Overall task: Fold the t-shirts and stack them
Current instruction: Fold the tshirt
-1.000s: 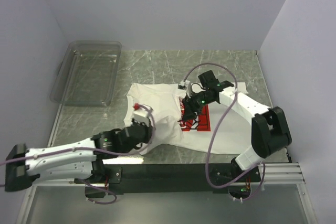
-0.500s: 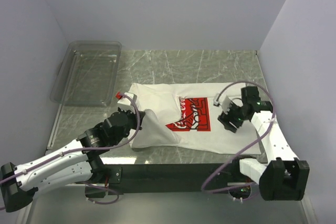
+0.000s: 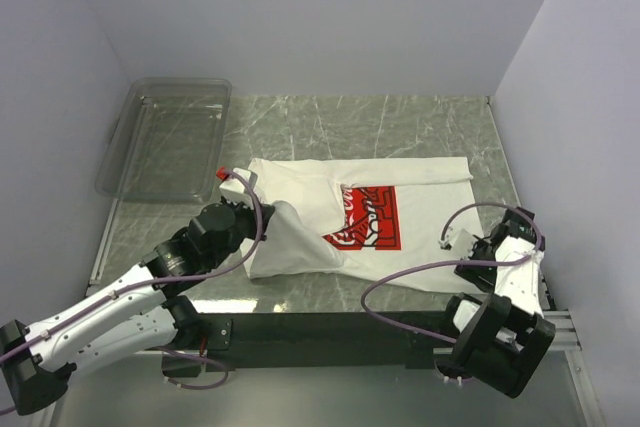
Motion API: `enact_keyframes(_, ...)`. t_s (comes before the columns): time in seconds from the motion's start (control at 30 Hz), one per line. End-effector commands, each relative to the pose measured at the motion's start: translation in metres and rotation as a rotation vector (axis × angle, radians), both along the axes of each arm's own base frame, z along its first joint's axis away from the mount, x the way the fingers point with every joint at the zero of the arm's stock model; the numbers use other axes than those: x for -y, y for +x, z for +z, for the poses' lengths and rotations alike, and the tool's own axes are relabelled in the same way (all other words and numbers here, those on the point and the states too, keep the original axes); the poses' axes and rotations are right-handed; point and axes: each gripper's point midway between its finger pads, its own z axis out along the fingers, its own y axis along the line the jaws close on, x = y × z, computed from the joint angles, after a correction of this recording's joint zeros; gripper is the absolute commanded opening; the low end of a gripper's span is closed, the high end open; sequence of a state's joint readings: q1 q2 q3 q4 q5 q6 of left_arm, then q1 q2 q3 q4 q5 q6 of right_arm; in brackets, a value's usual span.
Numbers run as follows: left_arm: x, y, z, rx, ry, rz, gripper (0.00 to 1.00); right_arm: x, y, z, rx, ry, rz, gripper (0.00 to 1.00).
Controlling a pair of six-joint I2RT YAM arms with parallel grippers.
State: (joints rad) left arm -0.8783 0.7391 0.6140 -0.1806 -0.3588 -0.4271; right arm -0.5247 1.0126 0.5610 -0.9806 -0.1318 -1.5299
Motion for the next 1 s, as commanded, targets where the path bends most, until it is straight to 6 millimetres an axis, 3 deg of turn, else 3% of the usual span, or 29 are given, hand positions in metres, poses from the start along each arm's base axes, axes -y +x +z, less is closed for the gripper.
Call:
enact_keyframes(0.0,0.001,-0.001,0.026,0.055,-0.05,-0.023,0.01,0.025,-0.014,-0.002,-0.035,-0.127,0.086,0.66)
enact_keyframes(0.13,-0.001,-0.003,0.023,0.049,-0.051,-0.025,0.01,0.036,-0.015,-0.002,-0.018,-0.171,0.08,0.65)
enact_keyframes(0.6,-0.003,-0.001,0.017,0.035,-0.039,-0.018,0.01,0.02,-0.029,-0.033,-0.034,-0.13,0.126,0.55)
enact_keyframes(0.77,-0.001,0.0,0.016,0.028,-0.037,-0.022,0.01,0.02,-0.028,-0.037,-0.041,-0.118,0.109,0.39)
enact_keyframes(0.87,-0.002,0.001,0.018,0.034,-0.04,-0.021,0.01,0.018,-0.025,-0.03,-0.038,-0.089,0.103,0.17)
enact_keyframes(0.9,-0.002,0.001,0.018,0.036,-0.04,-0.023,0.01,0.015,-0.022,-0.028,-0.026,-0.073,0.099,0.04)
enact_keyframes(0.97,-0.003,0.002,0.021,0.046,-0.04,-0.02,0.01,0.015,-0.017,-0.017,-0.008,-0.058,0.097,0.0)
